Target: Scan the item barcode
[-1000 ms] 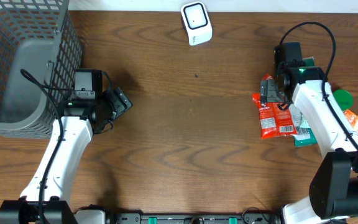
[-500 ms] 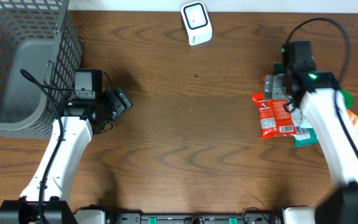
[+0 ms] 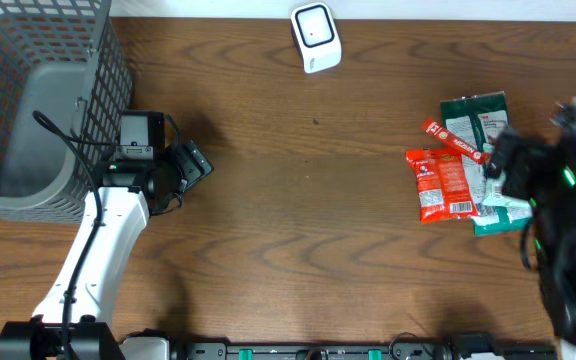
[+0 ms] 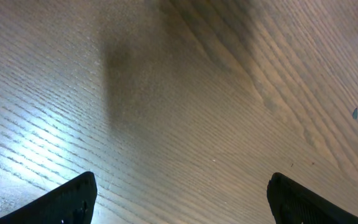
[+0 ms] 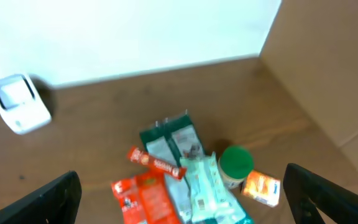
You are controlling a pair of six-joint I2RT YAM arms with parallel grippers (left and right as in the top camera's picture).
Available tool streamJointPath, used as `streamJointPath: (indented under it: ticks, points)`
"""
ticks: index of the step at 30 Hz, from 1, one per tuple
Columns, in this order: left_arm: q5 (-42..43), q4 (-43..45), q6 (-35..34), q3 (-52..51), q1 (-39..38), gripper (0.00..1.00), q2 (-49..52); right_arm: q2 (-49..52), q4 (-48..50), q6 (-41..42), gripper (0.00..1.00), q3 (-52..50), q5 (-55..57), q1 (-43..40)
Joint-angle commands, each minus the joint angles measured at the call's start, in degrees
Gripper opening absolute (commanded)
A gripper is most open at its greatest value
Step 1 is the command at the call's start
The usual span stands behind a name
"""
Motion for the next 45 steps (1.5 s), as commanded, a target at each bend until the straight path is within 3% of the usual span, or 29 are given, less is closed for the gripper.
streamJointPath:
  ticks: [1,8,18,25,35,45]
  points:
    - [-0.6,-0.1,0.1,0.4,0.5,0.88,-0.1,-6.1,-1.5,-0.9,0.99,0.5,1.0,0.1]
    - [-0.6,-0.1,0.1,0.4,0.5,0.88,-0.1,-21.4,-4.4,-0.9,0.99,-4.6,-0.1,0.1]
    - [-0.6,-0.1,0.1,0.4,0.5,0.88,-0.1,-43.1,1.1,-0.5,0.99,-25.5,-3.6,-0.2]
    - [-0.6,-0.1,0.1,0.4,0.5,0.88,-0.1,-49.9,19.7,-0.5,0.99,-38.0,-6.1,-0.3]
    - [-0.6,-0.1,0.1,0.4,0.5,0.88,-0.1,-49.8,61.2,-0.5,0.99,-55.1,-16.7,-2.3]
    - [-0.6,-0.1,0.1,0.4,0.5,0.88,-0.1,-49.8,68.7,1.3,0.99,-68.3,-18.3,-4.7]
